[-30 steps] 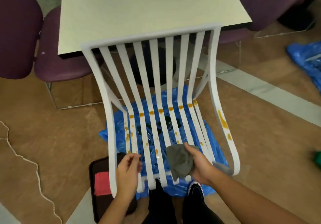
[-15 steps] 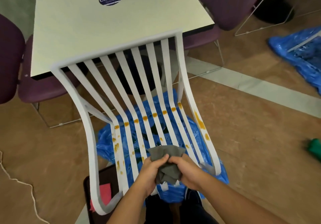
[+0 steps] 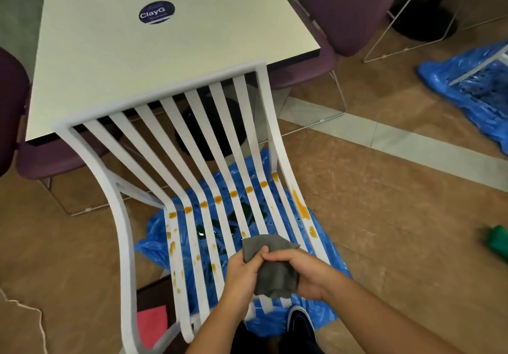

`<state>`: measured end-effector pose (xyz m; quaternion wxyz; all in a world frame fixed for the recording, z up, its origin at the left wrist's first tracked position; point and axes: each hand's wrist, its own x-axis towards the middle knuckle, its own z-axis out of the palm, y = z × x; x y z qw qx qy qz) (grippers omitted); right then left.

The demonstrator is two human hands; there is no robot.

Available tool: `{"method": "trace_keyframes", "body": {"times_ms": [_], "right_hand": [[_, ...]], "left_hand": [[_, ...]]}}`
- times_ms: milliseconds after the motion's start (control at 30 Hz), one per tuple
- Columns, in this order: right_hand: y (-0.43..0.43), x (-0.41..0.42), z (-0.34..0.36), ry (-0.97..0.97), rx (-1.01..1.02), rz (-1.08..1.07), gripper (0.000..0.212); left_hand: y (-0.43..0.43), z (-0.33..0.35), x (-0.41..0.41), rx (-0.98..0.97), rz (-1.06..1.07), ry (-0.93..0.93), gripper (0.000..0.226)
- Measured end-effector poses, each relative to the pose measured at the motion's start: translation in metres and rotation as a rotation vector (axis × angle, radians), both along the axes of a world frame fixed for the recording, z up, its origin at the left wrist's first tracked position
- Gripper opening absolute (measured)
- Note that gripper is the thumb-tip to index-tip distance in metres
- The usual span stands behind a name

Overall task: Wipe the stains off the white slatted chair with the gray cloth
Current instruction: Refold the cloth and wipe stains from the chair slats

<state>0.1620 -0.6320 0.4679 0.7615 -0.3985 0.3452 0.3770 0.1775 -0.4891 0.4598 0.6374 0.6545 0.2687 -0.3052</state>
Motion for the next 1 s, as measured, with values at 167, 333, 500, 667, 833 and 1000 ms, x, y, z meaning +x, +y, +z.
{"method": "trace_keyframes", "body": {"times_ms": [167, 333, 500, 667, 833, 1000], "right_hand": [[-0.023, 0.041, -0.009, -0.105, -0.178, 0.0, 0.048], [-0.054, 0.124, -0.005, -0.411, -0.597, -0.095, 0.023], [-0.075, 0.194, -0.015, -0.706, -1.139, 0.319, 0.044], [-0.083, 0.197, -0.037, -0.811, -1.209, 0.736, 0.08], [-0.091, 0.149, -0.055, -0.68, -1.201, 0.906, 0.062], [-0.098, 0.103, -0.056, -0.72, -1.185, 1.015, 0.053]], "left_hand": [[-0.012, 0.001, 0.031, 0.001, -0.034, -0.058, 0.015], [-0.008, -0.01, 0.06, 0.087, -0.072, -0.045, 0.021], [-0.003, -0.022, 0.069, 0.087, -0.094, -0.004, 0.021], [0.001, -0.034, 0.066, 0.101, -0.13, 0.025, 0.02], [-0.019, -0.048, 0.044, 0.134, -0.348, 0.082, 0.017], [-0.053, -0.059, -0.004, 0.098, -0.656, 0.145, 0.018]]}}
